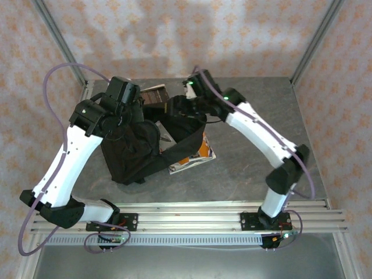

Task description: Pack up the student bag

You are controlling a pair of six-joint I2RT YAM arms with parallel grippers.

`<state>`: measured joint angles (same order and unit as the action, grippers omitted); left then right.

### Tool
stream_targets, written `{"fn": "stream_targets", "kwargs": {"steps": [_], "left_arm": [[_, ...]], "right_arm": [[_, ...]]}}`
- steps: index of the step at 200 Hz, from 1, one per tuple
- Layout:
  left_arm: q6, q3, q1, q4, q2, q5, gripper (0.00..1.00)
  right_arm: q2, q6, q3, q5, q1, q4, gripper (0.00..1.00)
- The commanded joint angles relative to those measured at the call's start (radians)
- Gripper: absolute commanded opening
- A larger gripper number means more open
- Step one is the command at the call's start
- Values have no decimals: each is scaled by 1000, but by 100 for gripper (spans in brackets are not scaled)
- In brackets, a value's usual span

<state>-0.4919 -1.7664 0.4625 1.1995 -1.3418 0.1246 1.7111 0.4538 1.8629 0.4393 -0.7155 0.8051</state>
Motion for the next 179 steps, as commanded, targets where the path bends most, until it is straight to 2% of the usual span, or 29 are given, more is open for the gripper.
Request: {"fn": "stream_targets", "kwargs": {"steps": [1,32,41,64,95,137,179], "left_arm": [[38,8,5,-47,-8,69,0],[14,21,9,-36,-82,31,0],[10,32,8,-45,-100,30,0],[-26,65,-39,-72,-125,10,0],[-96,124,-129,-137,-132,-50,0],[-129,111,-206,-158,-103,-82,0],[-140,50,-214,-97,-78,-16,0]], "right_arm": [[-97,-41,-119,-87,52,-25,65],[-188,38,-227,-262,136,72,53],[-209,82,-276,-274,175,95,49],[-279,187,-462,-187,261,50,46],[-280,201,-617,-19,277,-7,47],[-260,173,-732,34,277,-31,50],[-237,156,-787,36,276,-36,53]]}}
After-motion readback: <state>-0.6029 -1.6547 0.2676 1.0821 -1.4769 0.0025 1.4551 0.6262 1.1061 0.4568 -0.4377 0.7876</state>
